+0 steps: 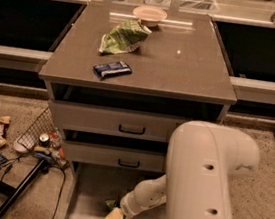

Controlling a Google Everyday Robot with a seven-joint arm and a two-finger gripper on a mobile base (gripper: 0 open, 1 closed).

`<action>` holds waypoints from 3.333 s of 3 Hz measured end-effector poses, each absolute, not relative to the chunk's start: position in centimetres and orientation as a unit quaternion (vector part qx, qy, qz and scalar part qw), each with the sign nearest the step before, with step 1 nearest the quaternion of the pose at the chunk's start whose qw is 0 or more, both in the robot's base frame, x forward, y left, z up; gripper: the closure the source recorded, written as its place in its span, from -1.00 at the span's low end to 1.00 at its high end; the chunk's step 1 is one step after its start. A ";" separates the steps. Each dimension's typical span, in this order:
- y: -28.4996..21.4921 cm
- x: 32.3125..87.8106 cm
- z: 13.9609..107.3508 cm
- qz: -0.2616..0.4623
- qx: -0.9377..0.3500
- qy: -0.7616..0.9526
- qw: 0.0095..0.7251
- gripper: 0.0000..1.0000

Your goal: Pick green rice chip bag from bottom drawer and place on counter

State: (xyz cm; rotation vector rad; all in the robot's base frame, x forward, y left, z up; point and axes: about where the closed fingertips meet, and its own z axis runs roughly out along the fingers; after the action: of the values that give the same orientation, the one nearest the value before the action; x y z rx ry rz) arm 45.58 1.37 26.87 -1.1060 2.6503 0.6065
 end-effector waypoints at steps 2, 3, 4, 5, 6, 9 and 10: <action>4.7 46.3 17.4 0.252 -0.363 0.892 0.092 -1.00; 4.6 45.9 14.4 0.258 -0.355 0.895 0.084 -0.70; 4.9 44.7 13.5 0.274 -0.337 0.898 0.076 -0.08; 4.9 44.7 13.7 0.274 -0.337 0.898 0.076 0.38; 4.9 44.7 13.7 0.274 -0.337 0.898 0.076 0.84; 4.9 44.6 13.7 0.274 -0.337 0.897 0.076 1.00; 4.9 44.6 13.7 0.274 -0.337 0.897 0.076 1.00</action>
Offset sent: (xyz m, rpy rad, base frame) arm 0.0115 0.0353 -0.1472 0.1156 0.0848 -0.0285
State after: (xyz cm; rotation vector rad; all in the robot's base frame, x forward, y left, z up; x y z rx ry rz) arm 44.62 4.92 13.74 -1.0111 2.6909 0.8222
